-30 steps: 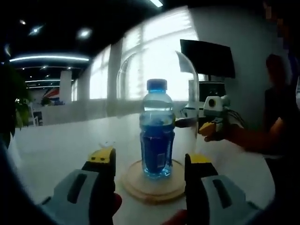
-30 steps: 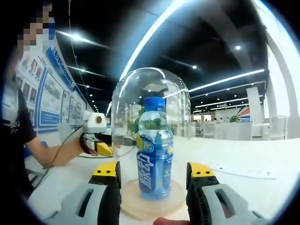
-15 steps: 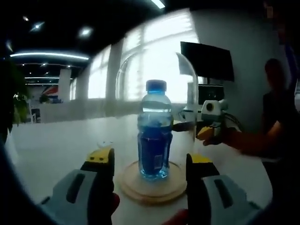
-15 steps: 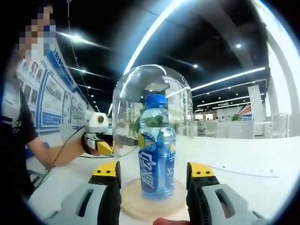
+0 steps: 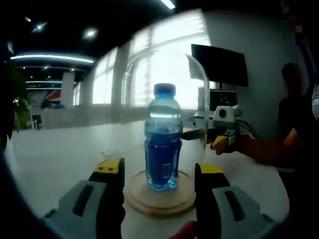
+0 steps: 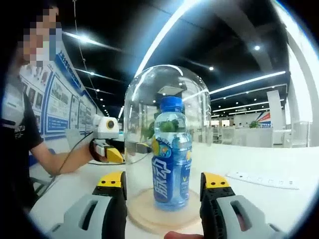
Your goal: Open the cover put in the Mizone put the cover back on
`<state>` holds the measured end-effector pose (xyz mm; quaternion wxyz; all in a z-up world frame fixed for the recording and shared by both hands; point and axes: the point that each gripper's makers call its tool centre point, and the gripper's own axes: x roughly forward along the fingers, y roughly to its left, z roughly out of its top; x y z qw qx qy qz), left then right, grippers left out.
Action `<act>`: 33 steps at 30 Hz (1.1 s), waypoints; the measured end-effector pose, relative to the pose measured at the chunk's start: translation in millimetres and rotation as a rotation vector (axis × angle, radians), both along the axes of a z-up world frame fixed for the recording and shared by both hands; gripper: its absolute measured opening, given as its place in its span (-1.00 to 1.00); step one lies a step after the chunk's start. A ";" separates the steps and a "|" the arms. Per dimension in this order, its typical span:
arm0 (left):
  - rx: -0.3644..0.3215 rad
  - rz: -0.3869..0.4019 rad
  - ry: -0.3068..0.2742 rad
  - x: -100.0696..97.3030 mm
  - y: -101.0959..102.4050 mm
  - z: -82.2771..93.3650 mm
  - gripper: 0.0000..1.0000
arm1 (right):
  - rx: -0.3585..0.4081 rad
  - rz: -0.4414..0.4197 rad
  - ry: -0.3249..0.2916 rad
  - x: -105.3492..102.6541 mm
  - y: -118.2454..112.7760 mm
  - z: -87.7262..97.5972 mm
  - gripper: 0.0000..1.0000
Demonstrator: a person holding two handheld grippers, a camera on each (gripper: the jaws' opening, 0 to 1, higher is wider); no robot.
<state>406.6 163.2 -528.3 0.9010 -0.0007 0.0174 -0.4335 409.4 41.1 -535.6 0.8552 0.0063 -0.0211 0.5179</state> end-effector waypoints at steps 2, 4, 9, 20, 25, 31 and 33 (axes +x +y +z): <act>0.007 -0.003 -0.012 -2.0 -0.8 1.8 -0.11 | 0.000 0.002 -0.006 -0.9 -0.7 1.6 0.01; 0.006 -0.005 -0.020 -2.7 -1.4 4.0 -0.11 | 0.009 -0.005 -0.006 -0.3 -2.1 3.5 -0.04; 0.007 0.013 -0.031 -0.2 2.3 5.9 -0.11 | 0.034 -0.022 0.014 3.5 -4.8 4.4 -0.10; -0.003 0.006 -0.018 -1.3 0.2 6.6 -0.19 | 0.032 -0.046 0.019 7.3 -9.1 5.9 -0.14; -0.009 -0.028 -0.025 -7.2 -4.8 8.9 -0.33 | 0.023 -0.065 -0.005 7.2 -12.2 12.0 -0.17; -0.024 -0.008 -0.044 -6.5 -0.8 14.5 -0.42 | 0.042 -0.077 -0.012 8.5 -15.4 19.3 -0.19; -0.029 -0.004 -0.042 -6.2 -0.3 15.3 -0.43 | 0.042 -0.078 -0.016 9.0 -16.2 20.5 -0.19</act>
